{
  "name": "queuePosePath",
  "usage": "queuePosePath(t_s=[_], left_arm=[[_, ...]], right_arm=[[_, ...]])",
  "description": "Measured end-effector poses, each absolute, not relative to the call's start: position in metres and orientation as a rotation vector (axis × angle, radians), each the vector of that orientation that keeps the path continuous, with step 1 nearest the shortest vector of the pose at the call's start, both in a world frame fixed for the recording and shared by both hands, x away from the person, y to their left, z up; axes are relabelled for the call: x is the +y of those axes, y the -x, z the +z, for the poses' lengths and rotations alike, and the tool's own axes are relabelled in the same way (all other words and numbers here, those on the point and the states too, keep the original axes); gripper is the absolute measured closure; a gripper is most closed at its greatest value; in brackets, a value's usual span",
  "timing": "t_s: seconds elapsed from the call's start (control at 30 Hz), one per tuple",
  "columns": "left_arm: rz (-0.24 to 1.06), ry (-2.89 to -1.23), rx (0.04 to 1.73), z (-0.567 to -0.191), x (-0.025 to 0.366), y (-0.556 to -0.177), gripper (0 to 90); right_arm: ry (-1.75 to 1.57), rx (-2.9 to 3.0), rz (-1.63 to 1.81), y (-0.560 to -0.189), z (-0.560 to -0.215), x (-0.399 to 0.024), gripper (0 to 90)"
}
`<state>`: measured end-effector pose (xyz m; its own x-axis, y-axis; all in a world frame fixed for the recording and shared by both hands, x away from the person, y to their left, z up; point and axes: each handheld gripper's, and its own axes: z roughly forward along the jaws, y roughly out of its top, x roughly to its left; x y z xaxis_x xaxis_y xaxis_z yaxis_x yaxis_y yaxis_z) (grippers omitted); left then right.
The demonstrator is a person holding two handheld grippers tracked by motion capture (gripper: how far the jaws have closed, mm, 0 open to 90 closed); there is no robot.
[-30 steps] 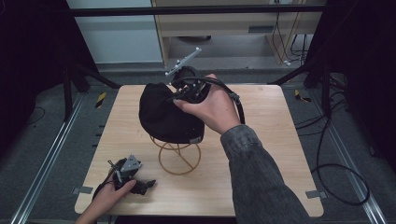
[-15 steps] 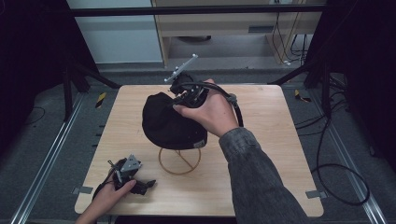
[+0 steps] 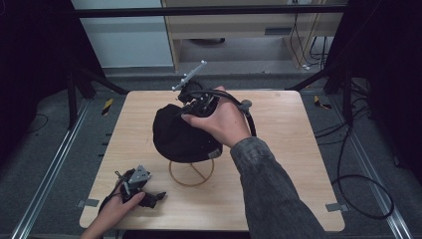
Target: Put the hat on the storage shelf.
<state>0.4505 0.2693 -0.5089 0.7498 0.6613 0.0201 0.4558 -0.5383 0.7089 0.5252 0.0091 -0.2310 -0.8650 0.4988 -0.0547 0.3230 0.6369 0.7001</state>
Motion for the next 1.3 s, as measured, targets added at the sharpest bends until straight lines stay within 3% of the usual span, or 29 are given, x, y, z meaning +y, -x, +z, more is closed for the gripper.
queuePosePath(t_s=[0.67, 1.3], left_arm=[[0.373, -2.235, 0.834, -0.5089, 0.2693, -0.4504, 0.0], [0.373, -2.235, 0.834, -0.5089, 0.2693, -0.4504, 0.0]], right_arm=[[-0.694, 2.612, 1.047, -0.5205, -0.2357, 0.0073, 55.5], [-0.708, 2.591, 1.084, -0.5191, -0.2349, 0.0059, 49.8]])
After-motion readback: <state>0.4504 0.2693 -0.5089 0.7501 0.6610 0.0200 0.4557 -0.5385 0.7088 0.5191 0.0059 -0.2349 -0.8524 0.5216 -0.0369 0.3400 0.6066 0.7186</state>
